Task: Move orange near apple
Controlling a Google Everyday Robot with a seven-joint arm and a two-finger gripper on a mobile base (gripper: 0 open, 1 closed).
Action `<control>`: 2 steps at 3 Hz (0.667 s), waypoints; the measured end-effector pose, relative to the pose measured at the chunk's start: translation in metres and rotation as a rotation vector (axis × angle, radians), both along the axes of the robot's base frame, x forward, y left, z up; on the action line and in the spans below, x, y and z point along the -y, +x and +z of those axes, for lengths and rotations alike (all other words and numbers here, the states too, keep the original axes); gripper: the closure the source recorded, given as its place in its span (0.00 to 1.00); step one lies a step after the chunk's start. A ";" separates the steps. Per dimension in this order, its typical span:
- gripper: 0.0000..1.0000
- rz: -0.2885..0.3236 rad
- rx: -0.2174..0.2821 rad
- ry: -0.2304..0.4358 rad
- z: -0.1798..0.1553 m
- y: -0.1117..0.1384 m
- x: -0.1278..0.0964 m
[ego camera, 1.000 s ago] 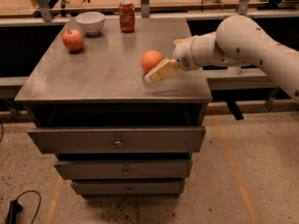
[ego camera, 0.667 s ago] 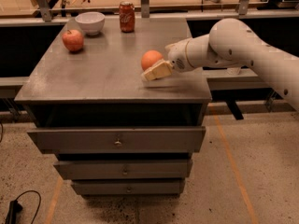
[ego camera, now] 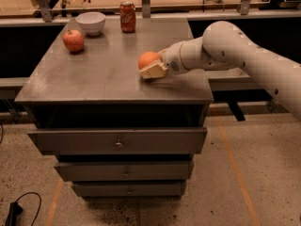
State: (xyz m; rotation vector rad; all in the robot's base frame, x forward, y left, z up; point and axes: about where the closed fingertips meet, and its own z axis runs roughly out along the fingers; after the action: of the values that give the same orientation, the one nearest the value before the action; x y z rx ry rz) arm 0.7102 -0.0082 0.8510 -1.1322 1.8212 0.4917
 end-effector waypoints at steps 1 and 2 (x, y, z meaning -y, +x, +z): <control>0.88 0.073 0.050 0.016 0.021 0.006 -0.029; 1.00 0.144 0.115 0.022 0.050 0.022 -0.066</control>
Offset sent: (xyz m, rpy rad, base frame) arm 0.0456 0.1143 0.0965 0.0320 -0.2130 0.2317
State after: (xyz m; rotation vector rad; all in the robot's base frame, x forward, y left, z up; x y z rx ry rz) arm 0.7324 0.0578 0.9013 -1.2566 1.6401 0.5178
